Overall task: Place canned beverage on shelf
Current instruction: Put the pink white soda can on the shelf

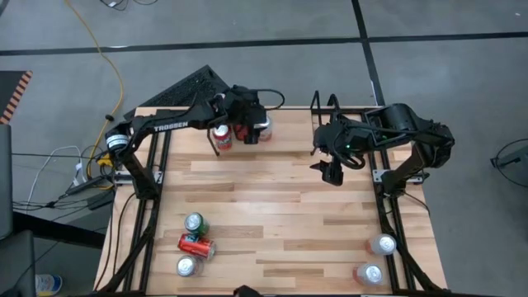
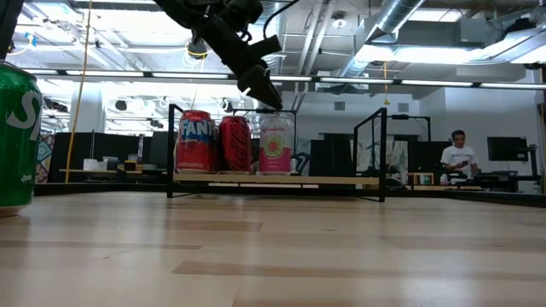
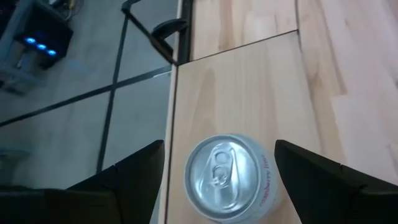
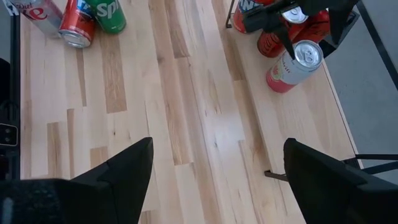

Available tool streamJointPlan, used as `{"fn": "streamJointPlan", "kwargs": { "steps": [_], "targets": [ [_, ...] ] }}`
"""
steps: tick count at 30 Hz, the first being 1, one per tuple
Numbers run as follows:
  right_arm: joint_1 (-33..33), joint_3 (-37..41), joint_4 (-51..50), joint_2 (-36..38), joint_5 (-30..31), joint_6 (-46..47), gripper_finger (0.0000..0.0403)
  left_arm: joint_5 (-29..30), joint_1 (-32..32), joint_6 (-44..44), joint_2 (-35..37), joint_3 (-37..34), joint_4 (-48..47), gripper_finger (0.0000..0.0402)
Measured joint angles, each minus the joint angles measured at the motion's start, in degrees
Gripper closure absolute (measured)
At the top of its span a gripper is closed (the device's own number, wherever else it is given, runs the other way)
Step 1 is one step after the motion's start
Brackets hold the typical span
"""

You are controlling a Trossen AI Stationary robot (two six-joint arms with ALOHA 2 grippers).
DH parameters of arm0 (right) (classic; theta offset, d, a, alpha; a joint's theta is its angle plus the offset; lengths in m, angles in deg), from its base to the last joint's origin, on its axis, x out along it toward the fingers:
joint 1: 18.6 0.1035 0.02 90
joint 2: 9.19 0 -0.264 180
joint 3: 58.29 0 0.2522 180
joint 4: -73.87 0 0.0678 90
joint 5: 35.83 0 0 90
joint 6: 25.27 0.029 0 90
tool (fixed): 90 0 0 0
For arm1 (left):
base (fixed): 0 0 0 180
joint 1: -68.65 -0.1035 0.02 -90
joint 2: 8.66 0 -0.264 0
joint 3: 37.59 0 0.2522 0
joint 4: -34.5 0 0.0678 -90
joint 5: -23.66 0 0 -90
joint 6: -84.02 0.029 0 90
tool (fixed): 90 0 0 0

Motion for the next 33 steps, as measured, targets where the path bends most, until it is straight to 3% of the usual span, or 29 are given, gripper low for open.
{"fn": "streamJointPlan", "kwargs": {
  "steps": [9,13,16,21,26,29,33],
  "targets": [
    [0.0,0.0,0.0,0.0,0.22,-0.33,0.007,-4.17,-0.61,-2.15,0.0,0.0,0.31,0.0111],
    [0.0,0.05,0.03,0.0,1.31,0.26,0.007,3.16,1.8,-4.72,0.0,0.0,0.72,0.0111],
    [0.62,2.87,0.2,0.16,7.16,0.37,0.007,8.1,4.53,-7.13,2.63,-0.09,-2.21,0.0111],
    [0.17,11.53,4.21,-0.06,11.13,-1.22,0.007,7.3,10.04,-14.78,15.33,0.02,-8.0,0.0111],
    [-2.04,23.91,24.8,0.14,14.05,-9.3,0.0076,7.69,15.67,-23.79,31.24,0.06,-11.34,0.0111],
    [-4.85,31.16,39.09,0.13,16.56,-12.64,0.0098,7.8,19.31,-29.11,39.53,0.09,-12.4,0.0111],
    [-8.9,38.3,50.55,-0.08,17.67,-10.57,0.0155,7.83,24.38,-35.52,48.26,0.09,-14.73,0.0111]
  ]
}}
